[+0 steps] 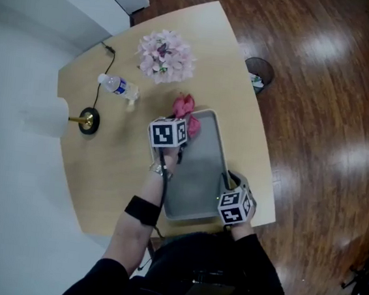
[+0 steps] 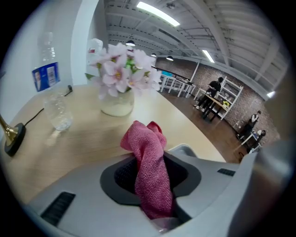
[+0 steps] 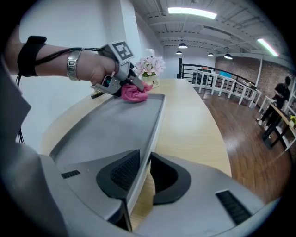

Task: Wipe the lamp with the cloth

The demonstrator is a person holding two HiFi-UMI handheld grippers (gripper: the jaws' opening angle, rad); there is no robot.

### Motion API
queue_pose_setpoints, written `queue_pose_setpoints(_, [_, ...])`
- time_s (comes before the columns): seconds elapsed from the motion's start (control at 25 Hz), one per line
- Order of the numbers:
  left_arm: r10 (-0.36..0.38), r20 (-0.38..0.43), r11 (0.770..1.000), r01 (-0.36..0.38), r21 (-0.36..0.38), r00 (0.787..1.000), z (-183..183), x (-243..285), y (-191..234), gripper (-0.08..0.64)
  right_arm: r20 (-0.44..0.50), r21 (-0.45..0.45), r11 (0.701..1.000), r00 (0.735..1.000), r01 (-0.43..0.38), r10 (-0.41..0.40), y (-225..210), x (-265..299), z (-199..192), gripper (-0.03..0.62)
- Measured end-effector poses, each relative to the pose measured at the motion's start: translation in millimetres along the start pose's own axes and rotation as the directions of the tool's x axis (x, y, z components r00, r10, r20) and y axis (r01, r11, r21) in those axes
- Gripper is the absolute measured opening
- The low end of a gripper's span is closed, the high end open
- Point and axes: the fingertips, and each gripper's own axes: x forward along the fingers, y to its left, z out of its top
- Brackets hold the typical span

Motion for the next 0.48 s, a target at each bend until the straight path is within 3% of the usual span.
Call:
queue_pose_setpoints(0.32, [-0.133,-0.064,0.986,0.139,0.097,0.989,10.5,41.1,-123.9,0.126,0.011,-0.007,1.000,1.000,-0.007,0.007,-3.3,-1.1,-0.9,0.084])
queue_pose_setpoints(0.48, [-0.186,-0.144,0.969,0.206,0.135,0.972,-8.4,51.3,-161.2,0.126,0.008,-0.004,1.000,1.000,-0.008,0.008,-4.8,-1.4,-3.6,0.084])
